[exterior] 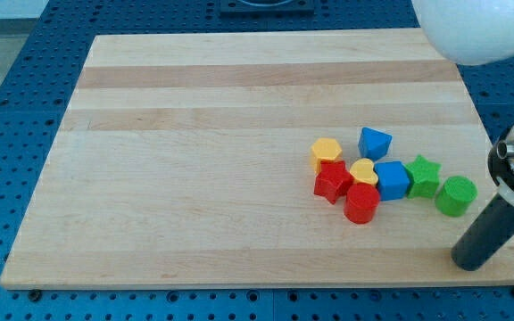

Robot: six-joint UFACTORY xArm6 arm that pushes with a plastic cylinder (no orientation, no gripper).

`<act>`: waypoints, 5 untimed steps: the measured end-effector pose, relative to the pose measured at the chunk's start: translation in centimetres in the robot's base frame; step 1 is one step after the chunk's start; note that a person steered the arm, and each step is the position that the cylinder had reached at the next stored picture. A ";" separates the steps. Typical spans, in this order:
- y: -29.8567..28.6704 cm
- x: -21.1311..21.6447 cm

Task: Place the green blocks towards the right side of blue blocks

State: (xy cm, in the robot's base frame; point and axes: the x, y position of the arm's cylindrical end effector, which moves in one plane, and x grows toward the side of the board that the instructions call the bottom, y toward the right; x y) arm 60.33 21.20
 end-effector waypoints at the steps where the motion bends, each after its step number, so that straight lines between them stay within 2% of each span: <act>1: 0.0 -3.2; 2: 0.0 -3.7; 5: -0.2 -10.0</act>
State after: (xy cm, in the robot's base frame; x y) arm 50.31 21.02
